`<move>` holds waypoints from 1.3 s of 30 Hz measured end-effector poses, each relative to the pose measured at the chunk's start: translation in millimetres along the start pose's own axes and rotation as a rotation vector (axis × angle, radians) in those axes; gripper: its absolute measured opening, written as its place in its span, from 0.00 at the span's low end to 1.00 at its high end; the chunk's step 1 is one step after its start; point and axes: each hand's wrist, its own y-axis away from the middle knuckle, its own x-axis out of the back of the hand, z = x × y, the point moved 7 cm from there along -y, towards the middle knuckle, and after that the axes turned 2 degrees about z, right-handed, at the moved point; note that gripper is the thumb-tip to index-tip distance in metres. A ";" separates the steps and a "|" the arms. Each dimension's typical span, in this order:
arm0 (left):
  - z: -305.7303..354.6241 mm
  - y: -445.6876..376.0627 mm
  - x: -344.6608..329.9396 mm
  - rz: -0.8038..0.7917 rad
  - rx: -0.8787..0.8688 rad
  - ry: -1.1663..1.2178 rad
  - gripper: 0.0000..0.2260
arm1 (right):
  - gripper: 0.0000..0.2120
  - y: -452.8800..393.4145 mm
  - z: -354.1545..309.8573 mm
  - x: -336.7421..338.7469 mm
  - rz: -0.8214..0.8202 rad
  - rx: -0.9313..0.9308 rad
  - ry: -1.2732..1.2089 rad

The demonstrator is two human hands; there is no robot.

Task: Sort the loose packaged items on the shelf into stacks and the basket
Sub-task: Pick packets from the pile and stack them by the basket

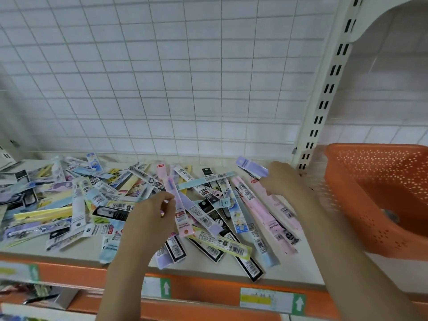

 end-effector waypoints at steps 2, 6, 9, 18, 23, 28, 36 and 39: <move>-4.1 -3.8 -2.3 -0.015 0.024 -0.014 0.09 | 0.07 1.8 -1.5 10.9 0.024 0.008 -0.061; -13.0 -16.1 -12.3 -0.074 0.088 -0.163 0.08 | 0.06 7.6 -4.4 27.2 0.102 0.055 -0.179; -22.2 -24.1 -24.8 -0.147 0.209 -0.238 0.16 | 0.10 14.5 -6.8 27.1 0.132 0.102 -0.220; -25.2 -31.8 -35.7 -0.166 0.391 -0.218 0.13 | 0.11 34.8 -0.6 18.9 0.106 0.079 -0.299; -24.3 -30.1 -29.9 -0.114 0.385 -0.270 0.10 | 0.12 41.6 -0.9 16.3 0.057 0.045 -0.342; -17.2 -32.0 -9.2 -0.044 0.334 -0.297 0.07 | 0.14 39.1 2.8 12.5 0.054 0.004 -0.385; -5.0 -39.1 16.1 0.131 0.219 -0.068 0.18 | 0.12 36.7 5.4 12.7 0.079 0.019 -0.402; 2.7 -38.9 16.1 0.149 0.217 0.035 0.14 | 0.12 36.5 8.4 11.6 0.074 0.025 -0.406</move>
